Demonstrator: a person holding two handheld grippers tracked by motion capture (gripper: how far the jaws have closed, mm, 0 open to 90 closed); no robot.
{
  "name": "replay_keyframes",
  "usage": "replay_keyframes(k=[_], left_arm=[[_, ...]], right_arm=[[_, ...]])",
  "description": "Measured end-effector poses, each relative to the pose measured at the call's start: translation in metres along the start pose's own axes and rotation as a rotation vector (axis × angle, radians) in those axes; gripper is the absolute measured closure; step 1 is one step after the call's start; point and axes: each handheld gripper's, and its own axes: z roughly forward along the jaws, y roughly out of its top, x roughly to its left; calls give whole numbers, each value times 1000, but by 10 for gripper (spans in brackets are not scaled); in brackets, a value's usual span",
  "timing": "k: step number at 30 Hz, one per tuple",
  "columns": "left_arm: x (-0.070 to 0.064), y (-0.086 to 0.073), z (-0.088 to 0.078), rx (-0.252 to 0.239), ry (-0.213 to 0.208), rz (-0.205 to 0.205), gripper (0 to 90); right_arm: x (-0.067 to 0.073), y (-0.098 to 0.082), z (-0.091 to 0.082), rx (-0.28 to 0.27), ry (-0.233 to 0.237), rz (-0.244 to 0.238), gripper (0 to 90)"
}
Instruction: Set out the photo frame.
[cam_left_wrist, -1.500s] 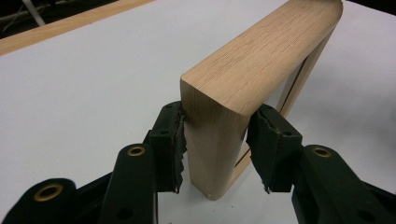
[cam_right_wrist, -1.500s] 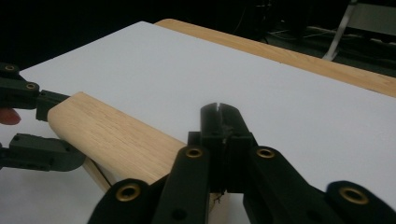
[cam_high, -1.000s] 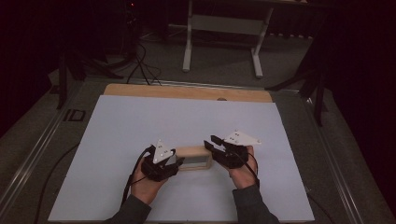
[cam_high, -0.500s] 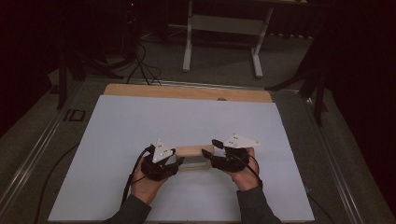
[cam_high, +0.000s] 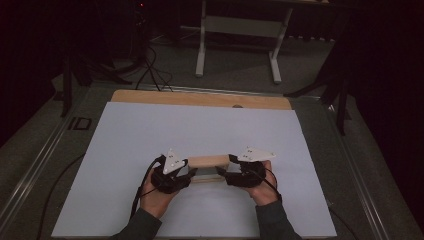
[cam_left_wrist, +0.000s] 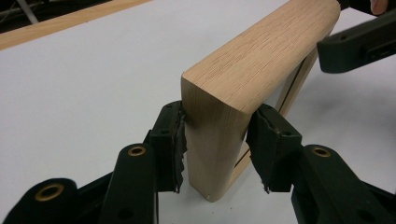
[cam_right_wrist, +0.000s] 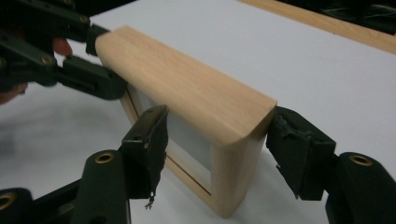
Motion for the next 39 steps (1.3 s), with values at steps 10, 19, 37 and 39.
replay_keyframes(k=[10,19,37,39], left_arm=[[0,-1,-1,1,0,9,571],[-1,-1,-1,1,5,20,576],[3,0,-2,9,0,25,589],[4,0,-2,10,-1,23,589]], right_arm=[[-1,-5,5,34,-22,-22,470],[-3,-6,2,23,-24,-35,509],[-1,-3,1,24,-51,-63,536],[0,-3,2,23,-53,-61,536]])
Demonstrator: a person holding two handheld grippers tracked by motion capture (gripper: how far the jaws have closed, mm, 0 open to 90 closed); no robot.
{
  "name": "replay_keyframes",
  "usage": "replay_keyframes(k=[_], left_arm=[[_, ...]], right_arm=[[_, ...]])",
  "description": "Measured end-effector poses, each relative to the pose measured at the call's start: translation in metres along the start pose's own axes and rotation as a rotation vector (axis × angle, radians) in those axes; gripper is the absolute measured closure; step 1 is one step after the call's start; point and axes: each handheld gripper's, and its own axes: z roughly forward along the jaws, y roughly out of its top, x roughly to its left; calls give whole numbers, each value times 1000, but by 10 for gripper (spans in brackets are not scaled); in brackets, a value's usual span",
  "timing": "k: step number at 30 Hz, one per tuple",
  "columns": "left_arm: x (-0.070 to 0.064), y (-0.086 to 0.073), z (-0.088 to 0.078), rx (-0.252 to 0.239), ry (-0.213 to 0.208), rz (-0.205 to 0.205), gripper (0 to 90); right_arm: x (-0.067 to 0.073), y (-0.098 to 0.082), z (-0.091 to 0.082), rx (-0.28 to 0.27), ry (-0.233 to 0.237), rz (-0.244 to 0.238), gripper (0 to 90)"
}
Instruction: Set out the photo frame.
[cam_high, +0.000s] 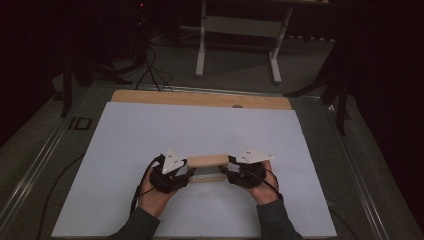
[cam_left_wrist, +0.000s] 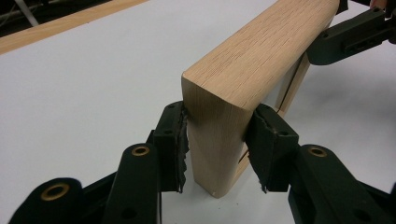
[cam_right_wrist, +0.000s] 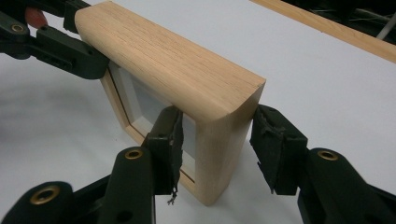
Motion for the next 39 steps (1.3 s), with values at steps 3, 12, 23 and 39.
replay_keyframes(k=[3,12,23,39], left_arm=[[2,0,0,1,2,3,589],[8,0,-2,7,-1,-1,589],[23,0,-2,10,-13,-10,589],[43,5,9,-16,-15,-31,562]], right_arm=[[1,1,1,-2,-2,3,536],[3,3,6,-3,-7,4,537],[4,11,17,7,-13,-7,537],[0,21,30,1,-38,0,539]])
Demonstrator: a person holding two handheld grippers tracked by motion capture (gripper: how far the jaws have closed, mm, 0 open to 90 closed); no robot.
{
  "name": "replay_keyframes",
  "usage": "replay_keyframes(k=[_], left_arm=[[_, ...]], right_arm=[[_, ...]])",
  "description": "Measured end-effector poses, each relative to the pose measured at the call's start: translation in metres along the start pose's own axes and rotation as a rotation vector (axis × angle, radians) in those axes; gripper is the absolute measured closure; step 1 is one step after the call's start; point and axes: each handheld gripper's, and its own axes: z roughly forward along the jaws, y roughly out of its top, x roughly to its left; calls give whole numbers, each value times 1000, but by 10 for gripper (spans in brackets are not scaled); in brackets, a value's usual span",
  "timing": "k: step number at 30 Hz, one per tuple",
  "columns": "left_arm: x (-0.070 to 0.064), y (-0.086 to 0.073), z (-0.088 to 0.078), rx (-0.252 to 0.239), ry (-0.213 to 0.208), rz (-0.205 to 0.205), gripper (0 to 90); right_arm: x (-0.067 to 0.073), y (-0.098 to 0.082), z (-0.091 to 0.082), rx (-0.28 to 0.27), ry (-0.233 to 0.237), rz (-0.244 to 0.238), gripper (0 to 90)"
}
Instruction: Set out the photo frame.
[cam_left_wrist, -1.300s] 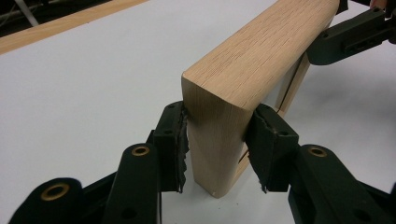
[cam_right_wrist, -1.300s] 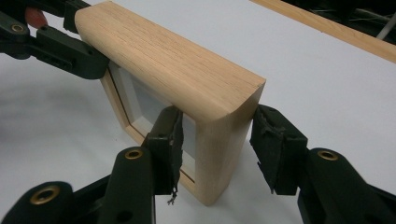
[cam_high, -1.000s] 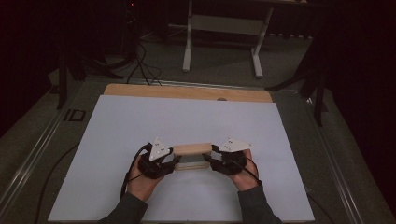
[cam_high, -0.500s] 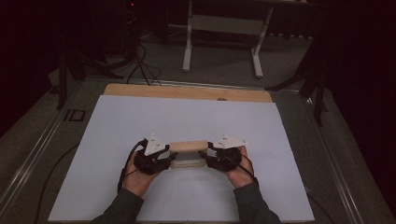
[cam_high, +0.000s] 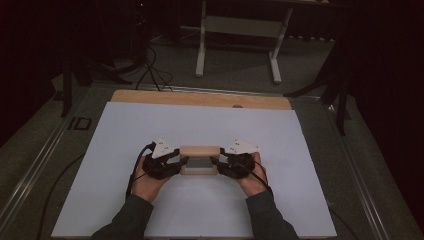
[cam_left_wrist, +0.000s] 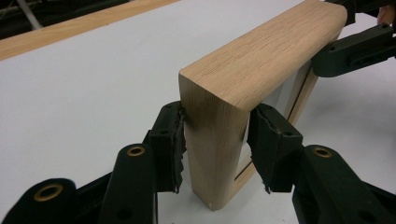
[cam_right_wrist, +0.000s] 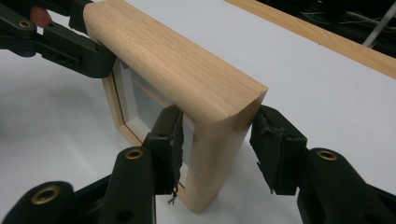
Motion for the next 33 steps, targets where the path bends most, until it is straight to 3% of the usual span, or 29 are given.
replay_keyframes(k=[9,26,27,28,29,33], left_arm=[[10,7,4,-20,8,4,558],[24,14,16,-32,32,-38,561],[24,14,16,-32,45,-41,565],[24,14,16,-27,83,-39,637],[26,14,16,-32,78,-53,675],[29,13,17,-37,61,-48,662]], right_arm=[[-6,9,6,-7,-13,2,540],[-17,18,20,5,-36,13,542],[-17,18,21,6,-36,15,544],[-18,18,21,7,-40,16,563],[-19,18,21,3,-35,24,577],[-19,19,23,-8,-30,14,575]])
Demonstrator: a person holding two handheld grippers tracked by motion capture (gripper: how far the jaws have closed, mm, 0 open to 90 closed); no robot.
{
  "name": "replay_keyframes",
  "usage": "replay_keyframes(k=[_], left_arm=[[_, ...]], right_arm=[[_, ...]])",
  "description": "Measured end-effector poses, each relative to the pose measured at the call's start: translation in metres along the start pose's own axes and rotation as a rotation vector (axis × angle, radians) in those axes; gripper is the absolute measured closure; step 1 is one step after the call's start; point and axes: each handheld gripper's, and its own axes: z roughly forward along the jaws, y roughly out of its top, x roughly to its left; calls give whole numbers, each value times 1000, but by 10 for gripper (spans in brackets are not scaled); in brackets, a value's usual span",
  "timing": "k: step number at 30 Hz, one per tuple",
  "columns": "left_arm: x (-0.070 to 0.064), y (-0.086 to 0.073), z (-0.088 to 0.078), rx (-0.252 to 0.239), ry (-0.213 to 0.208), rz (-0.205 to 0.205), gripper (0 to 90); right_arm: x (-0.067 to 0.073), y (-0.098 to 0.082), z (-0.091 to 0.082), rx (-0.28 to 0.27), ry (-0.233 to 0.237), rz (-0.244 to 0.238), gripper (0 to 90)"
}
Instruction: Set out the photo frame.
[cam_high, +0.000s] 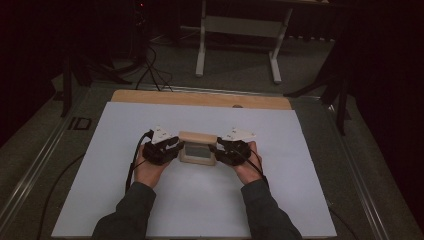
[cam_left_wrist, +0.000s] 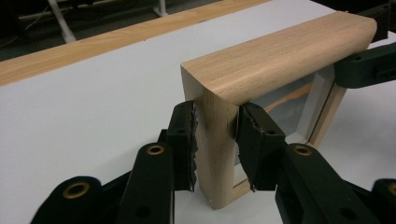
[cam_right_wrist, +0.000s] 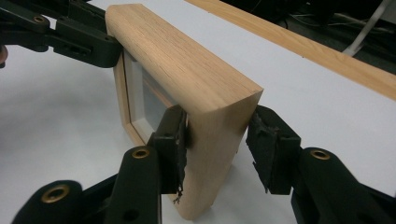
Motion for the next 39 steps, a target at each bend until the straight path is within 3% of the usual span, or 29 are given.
replay_keyframes(k=[14,20,25,39], left_arm=[[2,-2,11,12,-34,0,580],[6,0,13,-8,-65,-7,525],[7,1,13,-5,-63,-6,527],[7,5,18,7,-45,-3,539]], right_arm=[[-8,-2,3,8,9,-33,570],[-10,2,5,14,16,-75,569],[-12,4,7,18,9,-97,565],[-18,4,12,28,12,-53,559]])
